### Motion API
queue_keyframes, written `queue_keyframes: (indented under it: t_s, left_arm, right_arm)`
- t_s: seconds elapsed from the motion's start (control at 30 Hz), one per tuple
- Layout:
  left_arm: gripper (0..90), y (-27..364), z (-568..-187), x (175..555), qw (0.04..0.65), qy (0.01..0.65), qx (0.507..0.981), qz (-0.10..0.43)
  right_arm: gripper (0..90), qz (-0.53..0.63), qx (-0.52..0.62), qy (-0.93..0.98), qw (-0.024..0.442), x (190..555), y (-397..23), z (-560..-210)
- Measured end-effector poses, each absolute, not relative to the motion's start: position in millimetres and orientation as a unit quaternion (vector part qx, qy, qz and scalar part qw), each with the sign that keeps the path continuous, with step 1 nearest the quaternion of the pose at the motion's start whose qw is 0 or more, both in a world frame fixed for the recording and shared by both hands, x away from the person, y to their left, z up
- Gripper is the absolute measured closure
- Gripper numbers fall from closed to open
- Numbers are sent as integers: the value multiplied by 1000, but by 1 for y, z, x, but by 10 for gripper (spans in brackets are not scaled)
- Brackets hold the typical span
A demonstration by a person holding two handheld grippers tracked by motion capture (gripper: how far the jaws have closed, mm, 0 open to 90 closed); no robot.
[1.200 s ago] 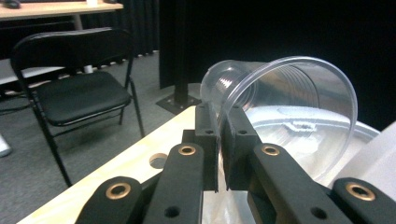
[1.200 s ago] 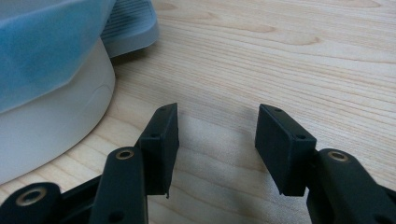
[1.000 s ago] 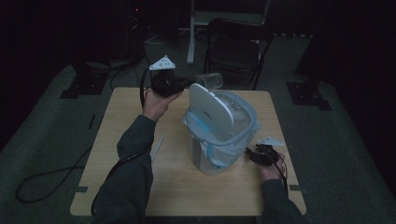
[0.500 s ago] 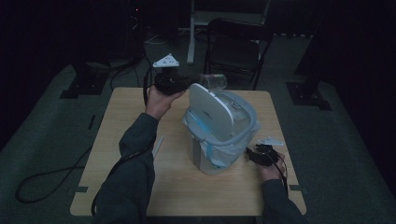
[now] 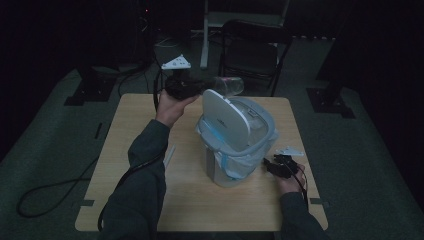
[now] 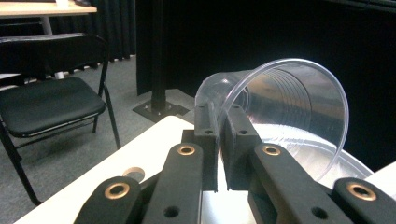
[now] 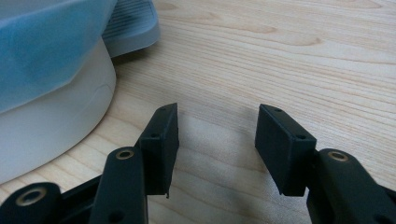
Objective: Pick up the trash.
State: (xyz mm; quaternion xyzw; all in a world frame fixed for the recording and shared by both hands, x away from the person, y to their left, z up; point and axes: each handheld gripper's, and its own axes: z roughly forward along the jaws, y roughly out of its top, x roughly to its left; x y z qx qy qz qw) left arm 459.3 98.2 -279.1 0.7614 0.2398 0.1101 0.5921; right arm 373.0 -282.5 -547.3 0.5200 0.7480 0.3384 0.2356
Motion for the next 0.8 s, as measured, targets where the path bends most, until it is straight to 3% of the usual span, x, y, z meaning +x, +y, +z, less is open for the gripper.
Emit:
queue_keyframes:
  t_s: [0.8]
  left_arm:
    - [864,95,-264,449,606,213,759,109]
  right_arm:
    - [483,339,519,748,235,373,-282,-547]
